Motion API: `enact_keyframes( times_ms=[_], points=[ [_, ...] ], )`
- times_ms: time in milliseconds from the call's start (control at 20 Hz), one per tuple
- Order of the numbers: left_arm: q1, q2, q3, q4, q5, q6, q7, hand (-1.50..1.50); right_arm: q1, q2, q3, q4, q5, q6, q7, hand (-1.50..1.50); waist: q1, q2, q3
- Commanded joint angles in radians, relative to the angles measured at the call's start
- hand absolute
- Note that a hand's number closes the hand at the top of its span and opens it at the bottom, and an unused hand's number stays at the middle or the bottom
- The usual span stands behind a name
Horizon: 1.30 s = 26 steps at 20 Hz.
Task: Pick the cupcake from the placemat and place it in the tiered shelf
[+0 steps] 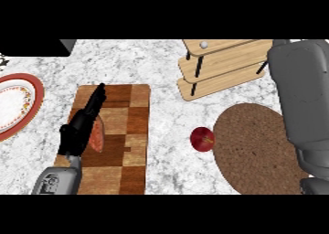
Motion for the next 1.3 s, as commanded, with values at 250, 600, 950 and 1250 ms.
enact_keyframes(
  times_ms=[250,600,950,1250],
  points=[
    [-0.037,-0.019,0.010,0.018,-0.008,0.032,0.026,0.00,0.032,-0.054,-0.006,0.064,0.133,-0.079,0.138,-1.50,-0.005,0.002,0.001],
    [0.016,-0.001,-0.006,-0.071,0.007,-0.006,0.055,0.00,0.031,-0.034,-0.076,-0.008,-0.064,-0.044,0.107,-1.50,0.000,0.000,0.002],
    [-0.036,-0.001,0.008,0.005,-0.019,0.021,0.013,0.00,0.048,-0.064,-0.078,-0.148,-0.198,0.074,0.117,-1.50,-0.011,-0.002,0.001],
    [0.010,-0.014,-0.017,-0.042,-0.010,0.004,0.025,0.00,-0.043,-0.112,-0.216,-0.110,-0.312,0.000,0.117,-1.50,-0.002,0.000,0.002]
  ],
)
